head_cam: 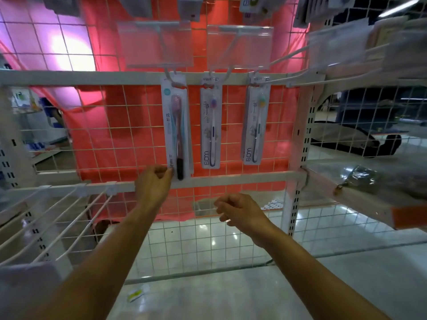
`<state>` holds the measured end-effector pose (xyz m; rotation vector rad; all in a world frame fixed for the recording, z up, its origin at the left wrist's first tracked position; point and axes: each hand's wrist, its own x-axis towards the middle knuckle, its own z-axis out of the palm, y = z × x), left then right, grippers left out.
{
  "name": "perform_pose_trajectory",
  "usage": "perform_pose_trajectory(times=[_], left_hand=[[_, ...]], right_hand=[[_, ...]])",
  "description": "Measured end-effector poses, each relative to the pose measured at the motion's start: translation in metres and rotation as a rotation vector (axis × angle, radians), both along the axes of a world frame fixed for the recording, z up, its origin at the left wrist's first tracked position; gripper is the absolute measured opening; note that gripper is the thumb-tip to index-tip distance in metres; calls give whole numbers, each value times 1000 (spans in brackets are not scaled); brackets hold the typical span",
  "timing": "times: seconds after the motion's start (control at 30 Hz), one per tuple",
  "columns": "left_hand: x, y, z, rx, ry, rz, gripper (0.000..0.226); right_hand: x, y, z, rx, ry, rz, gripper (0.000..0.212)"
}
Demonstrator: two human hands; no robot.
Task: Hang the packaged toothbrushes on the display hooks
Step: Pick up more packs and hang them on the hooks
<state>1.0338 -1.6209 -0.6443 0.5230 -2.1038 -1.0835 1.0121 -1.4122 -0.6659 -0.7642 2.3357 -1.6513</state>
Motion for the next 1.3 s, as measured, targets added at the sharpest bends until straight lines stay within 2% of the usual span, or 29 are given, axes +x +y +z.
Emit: perform_pose_trajectory(times=[0.07,0.1,0.2,0.27,0.33,0.43,0.5,0.6,0.83,1.03,1.3], left_hand=[[6,2,-25,20,-46,4,18],[8,4,-36,20,-73,18,22],[17,14,-65,5,-240,35,23],[23,26,-81,-56,-358,30,21],[25,39,-96,-158,-462,-2,28],[24,56,-117,-214,-543,-134,26],[21,66,-130,-258,-568,-184,18],[15,84,-153,-299,-637,-243,18],[6,135,-215,-340,-770,-368,25],[0,171,-253,-396,-811,-496,30],[-9,215,-300,-447,-887,-590,28]], right_hand=[[0,5,-12,46,-27,-18,14],[-1,7,-18,71,-35,-28,14],[-2,11,-37,97,-70,-50,16],[-3,14,-50,132,-87,-60,15],[-5,17,-64,184,-99,-66,15],[-7,23,-87,258,-123,-64,17],[-8,30,-105,341,-107,-69,20],[-8,45,-130,428,-103,-78,20],[-8,87,-196,514,-200,-143,21],[-9,117,-244,516,-298,-192,22],[-6,150,-299,657,-278,-248,25]])
